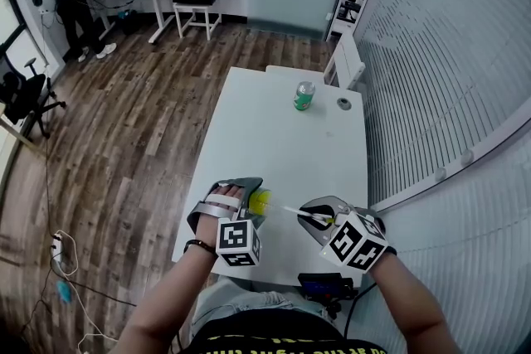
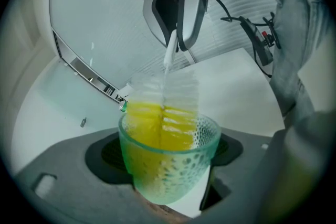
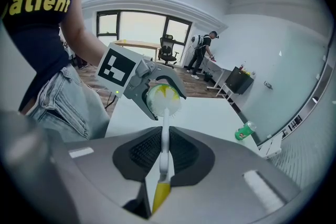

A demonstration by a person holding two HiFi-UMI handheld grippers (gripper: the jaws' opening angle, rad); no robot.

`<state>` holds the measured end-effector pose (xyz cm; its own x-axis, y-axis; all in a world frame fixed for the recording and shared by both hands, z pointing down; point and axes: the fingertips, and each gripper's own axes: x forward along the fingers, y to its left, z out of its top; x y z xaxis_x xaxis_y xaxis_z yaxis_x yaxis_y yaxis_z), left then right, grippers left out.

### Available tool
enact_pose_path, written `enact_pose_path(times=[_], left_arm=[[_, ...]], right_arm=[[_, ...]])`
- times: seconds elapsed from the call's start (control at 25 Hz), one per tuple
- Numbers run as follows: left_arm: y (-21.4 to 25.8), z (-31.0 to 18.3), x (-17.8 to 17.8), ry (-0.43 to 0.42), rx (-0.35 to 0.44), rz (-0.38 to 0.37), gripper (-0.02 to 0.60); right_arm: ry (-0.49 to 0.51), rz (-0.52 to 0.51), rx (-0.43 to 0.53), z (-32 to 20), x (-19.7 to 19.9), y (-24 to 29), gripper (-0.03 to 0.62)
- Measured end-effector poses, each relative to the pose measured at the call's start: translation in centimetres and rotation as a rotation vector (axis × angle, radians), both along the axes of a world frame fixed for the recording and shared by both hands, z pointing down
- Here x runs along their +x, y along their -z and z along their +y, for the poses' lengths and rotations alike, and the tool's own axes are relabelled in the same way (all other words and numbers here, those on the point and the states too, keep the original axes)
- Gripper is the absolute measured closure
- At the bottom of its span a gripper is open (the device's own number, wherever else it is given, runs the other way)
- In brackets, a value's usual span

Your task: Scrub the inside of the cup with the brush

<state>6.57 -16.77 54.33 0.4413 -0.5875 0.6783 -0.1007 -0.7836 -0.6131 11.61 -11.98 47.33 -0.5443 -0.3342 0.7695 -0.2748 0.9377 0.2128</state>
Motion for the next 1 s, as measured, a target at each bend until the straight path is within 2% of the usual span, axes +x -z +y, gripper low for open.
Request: enact_pose_path(times=[0.44, 0.76, 1.0], left_arm=[[0.7, 0.4, 0.2, -0.001, 0.001, 0.006, 0.173], [1.4, 0.9, 1.2, -0.028, 0.018, -0.007, 0.173], [1.1, 0.8, 0.9, -0.019, 0.012, -0.003, 0.173]], right_arm=[[-0.047, -0.001, -0.006, 0.5, 1.0, -0.2, 0.548], [-0.046, 0.047, 0.031, 0.1, 0.6, -0.9, 0.548], [-0.025, 0.052, 0.047, 0.4, 0.6, -0.7, 0.548]])
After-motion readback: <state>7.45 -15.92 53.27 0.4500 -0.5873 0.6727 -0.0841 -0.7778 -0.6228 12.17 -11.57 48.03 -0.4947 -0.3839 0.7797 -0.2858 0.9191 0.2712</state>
